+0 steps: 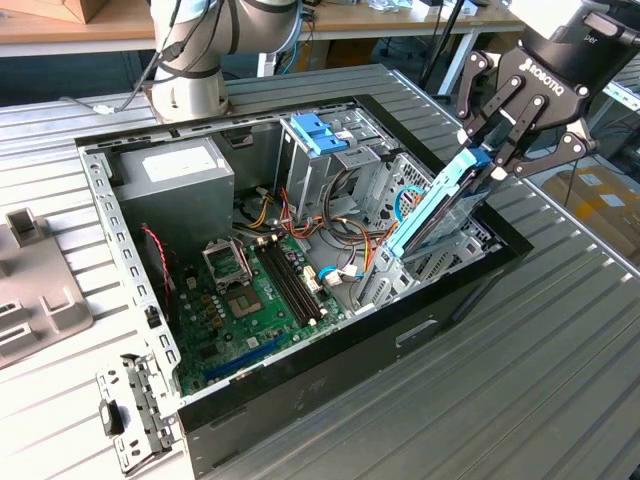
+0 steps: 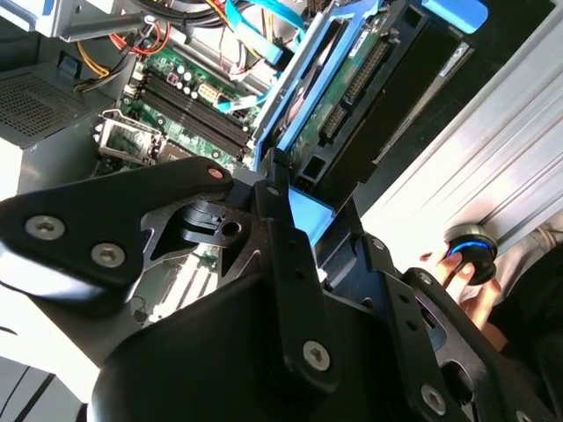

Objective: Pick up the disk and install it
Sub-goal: 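Insert the disk into the insertion slot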

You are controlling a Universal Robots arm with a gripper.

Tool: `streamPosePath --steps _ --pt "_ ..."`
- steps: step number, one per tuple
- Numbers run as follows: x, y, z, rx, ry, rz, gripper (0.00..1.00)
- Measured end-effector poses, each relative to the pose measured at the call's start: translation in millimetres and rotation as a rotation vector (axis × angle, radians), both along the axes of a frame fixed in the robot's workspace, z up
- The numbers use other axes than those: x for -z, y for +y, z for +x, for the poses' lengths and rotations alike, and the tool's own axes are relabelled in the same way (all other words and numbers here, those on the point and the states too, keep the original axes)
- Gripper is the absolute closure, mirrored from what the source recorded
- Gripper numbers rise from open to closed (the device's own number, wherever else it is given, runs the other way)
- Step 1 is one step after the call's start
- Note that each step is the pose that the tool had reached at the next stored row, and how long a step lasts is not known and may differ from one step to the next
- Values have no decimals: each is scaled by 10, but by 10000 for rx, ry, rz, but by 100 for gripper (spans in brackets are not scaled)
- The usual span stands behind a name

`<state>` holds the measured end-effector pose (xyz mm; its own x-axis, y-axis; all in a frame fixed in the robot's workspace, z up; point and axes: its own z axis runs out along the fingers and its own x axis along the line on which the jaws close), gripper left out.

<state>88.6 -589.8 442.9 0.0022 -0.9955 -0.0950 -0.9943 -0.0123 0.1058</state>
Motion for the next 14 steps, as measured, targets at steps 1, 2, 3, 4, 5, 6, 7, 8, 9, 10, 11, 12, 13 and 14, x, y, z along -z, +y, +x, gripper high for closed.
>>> streamPosePath --steps 1,2,3,4,5,6,7,8,9,10,11,12,13,14 --pt "-1 0 -43 1 -2 10 64" --pt "1 -1 -77 1 -2 21 64" --pt "1 0 -93 2 -2 21 64" --pt "0 0 -105 2 -2 21 64" --pt "1 -1 -111 2 -3 23 64" --pt "2 -1 -111 1 -2 23 64" --pt "5 -2 -111 1 -2 24 64" --pt "11 -3 -111 0 -2 25 64" --pt "23 -5 -111 0 -2 26 64" --pt "34 -8 -112 1 -2 26 64" --pt "50 -12 -112 2 -2 25 64" --pt "58 -14 -112 2 -2 24 64" --pt "66 -15 -112 2 -2 23 64" --pt "77 -15 -112 2 -2 23 64"
